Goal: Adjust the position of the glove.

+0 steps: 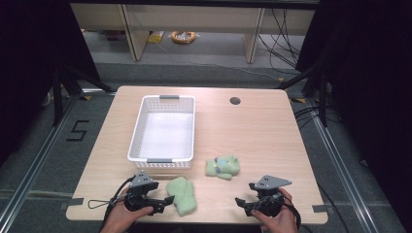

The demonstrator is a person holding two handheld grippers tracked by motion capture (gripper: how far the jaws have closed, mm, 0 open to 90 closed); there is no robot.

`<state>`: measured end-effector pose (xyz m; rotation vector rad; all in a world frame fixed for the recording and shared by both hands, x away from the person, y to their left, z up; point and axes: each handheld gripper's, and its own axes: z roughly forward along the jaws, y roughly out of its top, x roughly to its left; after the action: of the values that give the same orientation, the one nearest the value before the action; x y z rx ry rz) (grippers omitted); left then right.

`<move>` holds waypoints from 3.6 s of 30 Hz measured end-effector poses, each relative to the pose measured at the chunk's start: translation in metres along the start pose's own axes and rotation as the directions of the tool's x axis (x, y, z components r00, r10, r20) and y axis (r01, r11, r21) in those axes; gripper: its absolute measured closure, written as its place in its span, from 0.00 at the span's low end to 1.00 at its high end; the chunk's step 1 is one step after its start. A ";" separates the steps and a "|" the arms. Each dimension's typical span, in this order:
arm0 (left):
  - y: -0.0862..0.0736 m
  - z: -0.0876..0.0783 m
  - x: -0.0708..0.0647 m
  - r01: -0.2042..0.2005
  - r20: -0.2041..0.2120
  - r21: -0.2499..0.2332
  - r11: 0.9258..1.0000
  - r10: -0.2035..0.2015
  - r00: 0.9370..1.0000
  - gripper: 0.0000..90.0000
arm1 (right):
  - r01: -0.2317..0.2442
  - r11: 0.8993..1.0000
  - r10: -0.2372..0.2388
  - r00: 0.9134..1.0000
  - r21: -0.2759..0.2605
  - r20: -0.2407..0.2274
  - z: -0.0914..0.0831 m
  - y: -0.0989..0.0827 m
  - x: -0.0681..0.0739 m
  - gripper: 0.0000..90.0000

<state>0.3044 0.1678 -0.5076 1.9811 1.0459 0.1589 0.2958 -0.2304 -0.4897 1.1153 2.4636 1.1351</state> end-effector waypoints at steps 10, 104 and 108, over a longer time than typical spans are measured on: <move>0.001 0.000 0.001 -0.009 -0.002 -0.001 1.000 0.009 1.000 0.18 | 0.036 0.999 -0.036 0.999 -0.009 0.000 -0.002 0.001 0.003 0.40; 0.021 0.015 -0.008 0.009 0.144 0.002 1.000 -0.009 0.990 0.88 | 0.231 0.972 -0.212 0.938 0.042 -0.273 0.066 0.063 0.062 0.93; 0.021 0.022 -0.019 0.008 0.163 -0.010 1.000 -0.006 0.987 0.88 | 0.232 0.972 -0.209 0.937 0.049 -0.281 0.058 0.059 0.049 0.93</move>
<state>0.3153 0.1340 -0.5004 1.9448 0.9445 -0.0016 0.3210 -0.1380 -0.4808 0.7134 2.7825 1.1984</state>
